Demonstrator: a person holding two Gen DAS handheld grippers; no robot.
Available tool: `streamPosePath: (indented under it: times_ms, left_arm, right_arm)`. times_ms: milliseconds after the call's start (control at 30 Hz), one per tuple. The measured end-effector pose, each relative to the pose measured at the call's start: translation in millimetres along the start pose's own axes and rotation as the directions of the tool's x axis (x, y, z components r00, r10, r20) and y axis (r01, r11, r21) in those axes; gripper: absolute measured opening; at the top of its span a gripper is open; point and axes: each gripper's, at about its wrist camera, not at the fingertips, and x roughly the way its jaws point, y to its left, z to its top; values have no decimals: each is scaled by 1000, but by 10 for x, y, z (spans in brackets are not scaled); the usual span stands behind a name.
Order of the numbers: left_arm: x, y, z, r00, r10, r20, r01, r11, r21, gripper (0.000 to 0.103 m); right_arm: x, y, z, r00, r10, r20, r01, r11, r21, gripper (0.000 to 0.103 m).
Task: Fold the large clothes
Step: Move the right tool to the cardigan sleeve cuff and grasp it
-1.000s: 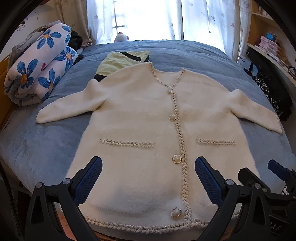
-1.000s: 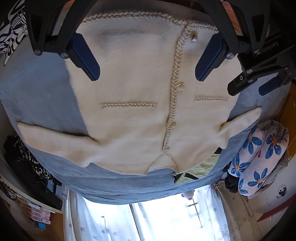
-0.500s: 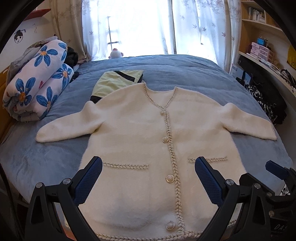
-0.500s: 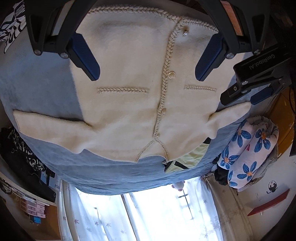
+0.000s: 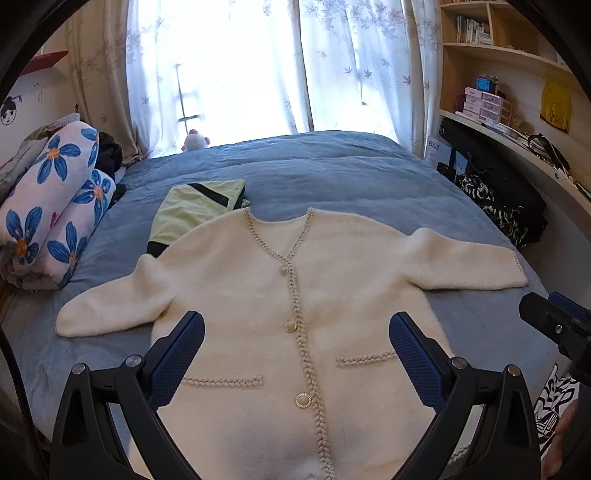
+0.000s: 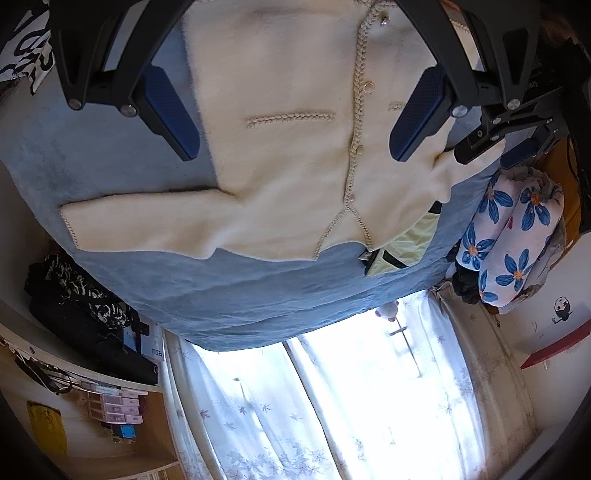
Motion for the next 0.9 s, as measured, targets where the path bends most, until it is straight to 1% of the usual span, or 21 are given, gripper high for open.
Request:
streamPosePath:
  times_ms: [133, 200, 267, 300, 400, 500, 533, 600, 633, 733, 767, 800, 867, 900]
  left_arm:
    - [40, -203, 207, 999, -27, 30, 27, 999, 18, 100]
    - [99, -337, 324, 999, -24, 40, 23, 999, 28, 100]
    - [175, -456, 415, 999, -7, 46, 6, 1000, 29, 100]
    - [231, -516, 465, 999, -12, 42, 11, 1000, 27, 100]
    - [438, -692, 589, 999, -43, 25, 42, 999, 31, 100]
    - [685, -928, 665, 999, -36, 26, 34, 998, 53, 100]
    - [752, -1006, 677, 999, -31, 25, 29, 998, 63, 100]
    - [959, -1182, 723, 999, -32, 21, 31, 997, 78, 99]
    - [1086, -1282, 744, 999, -30, 13, 29, 996, 82, 99]
    - [1423, -1492, 787, 999, -45, 4, 44, 995, 92, 99]
    - [1557, -1594, 796, 999, -35, 11, 34, 994, 103, 99]
    - [1662, -1662, 788, 1000, -28, 10, 27, 993, 112, 99]
    - [1942, -1834, 794, 999, -44, -19, 46, 991, 128, 99]
    - [2066, -1901, 793, 998, -51, -40, 55, 990, 130, 99]
  right_arm:
    - [-35, -192, 135, 998, -56, 14, 56, 998, 5, 103]
    - [-49, -293, 215, 993, -113, 31, 113, 994, -7, 103]
    - [-53, -391, 291, 987, -152, 51, 152, 988, -10, 103]
    - [-55, -448, 327, 982, -176, 63, 177, 984, -13, 103]
    - [-14, -629, 455, 956, -274, 103, 278, 960, -31, 103]
    - [80, -821, 566, 923, -362, 131, 371, 927, -54, 103]
    - [163, -915, 611, 919, -377, 112, 385, 921, -58, 103]
    - [334, -1151, 693, 932, -358, 47, 360, 932, -39, 103]
    - [420, -1287, 728, 933, -359, 27, 360, 933, -23, 103]
    - [667, -1636, 776, 924, -383, -19, 383, 924, 2, 102]
    - [755, -1762, 788, 920, -390, -41, 391, 920, 20, 102]
    - [857, -1904, 800, 920, -385, -69, 388, 921, 38, 102]
    - [1060, -2153, 793, 927, -347, -140, 359, 931, 70, 102]
    - [1170, -2325, 784, 925, -338, -175, 358, 929, 94, 102]
